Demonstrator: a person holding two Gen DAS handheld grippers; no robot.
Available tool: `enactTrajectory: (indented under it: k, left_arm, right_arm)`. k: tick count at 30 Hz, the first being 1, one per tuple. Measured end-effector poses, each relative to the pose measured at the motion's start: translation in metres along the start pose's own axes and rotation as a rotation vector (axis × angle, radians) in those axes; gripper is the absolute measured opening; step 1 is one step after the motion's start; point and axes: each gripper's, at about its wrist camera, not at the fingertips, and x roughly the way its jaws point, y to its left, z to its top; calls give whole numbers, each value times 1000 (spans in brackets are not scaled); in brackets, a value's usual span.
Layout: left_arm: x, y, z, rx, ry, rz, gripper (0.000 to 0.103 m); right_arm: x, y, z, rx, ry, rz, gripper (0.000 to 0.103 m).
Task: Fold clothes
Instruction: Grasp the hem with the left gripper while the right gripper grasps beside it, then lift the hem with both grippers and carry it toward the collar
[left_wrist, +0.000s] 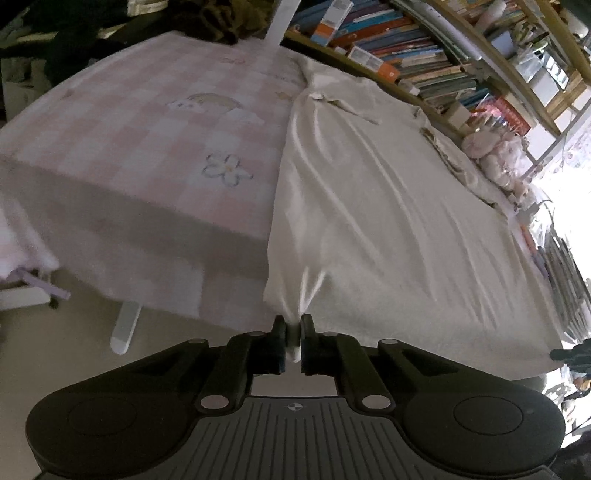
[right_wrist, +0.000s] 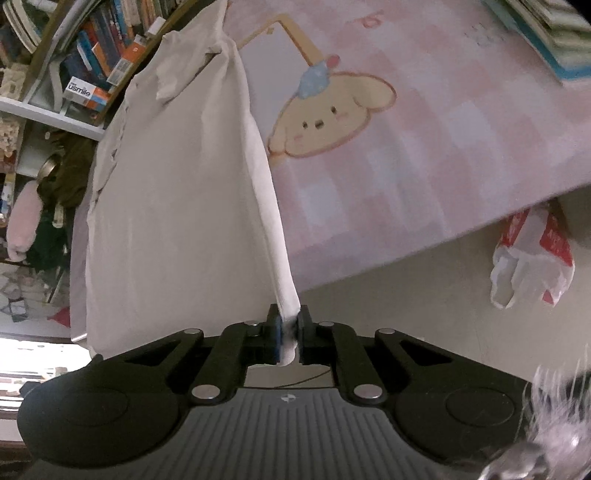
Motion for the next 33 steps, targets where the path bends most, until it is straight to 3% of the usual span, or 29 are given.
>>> enactTrajectory:
  k: [8, 16, 19, 22, 24, 28, 33]
  left_arm:
    - [-20, 3, -29, -19, 51, 2, 5]
    - [-21, 4, -62, -70, 158, 12, 5]
    - [-25, 3, -65, -92, 158, -4, 5]
    - [-36, -1, -54, -126, 78, -70, 4]
    - [-48, -2, -41, -171, -22, -124, 3]
    - [-64, -1, -9, -317, -273, -250, 0]
    - [-49, -7, 48, -396, -478, -327, 0]
  right_arm:
    - [-7, -17, -28, 31, 49, 10, 7]
    - [-13, -41, -55, 56, 124, 4, 7]
    - [-15, -46, -59, 50, 147, 5, 7]
    - [-22, -44, -54, 47, 142, 57, 7]
    - [-31, -38, -46, 37, 122, 130, 7]
    - [-54, -21, -8, 23, -14, 320, 7]
    - [-56, 3, 47, 66, -200, 492, 7]
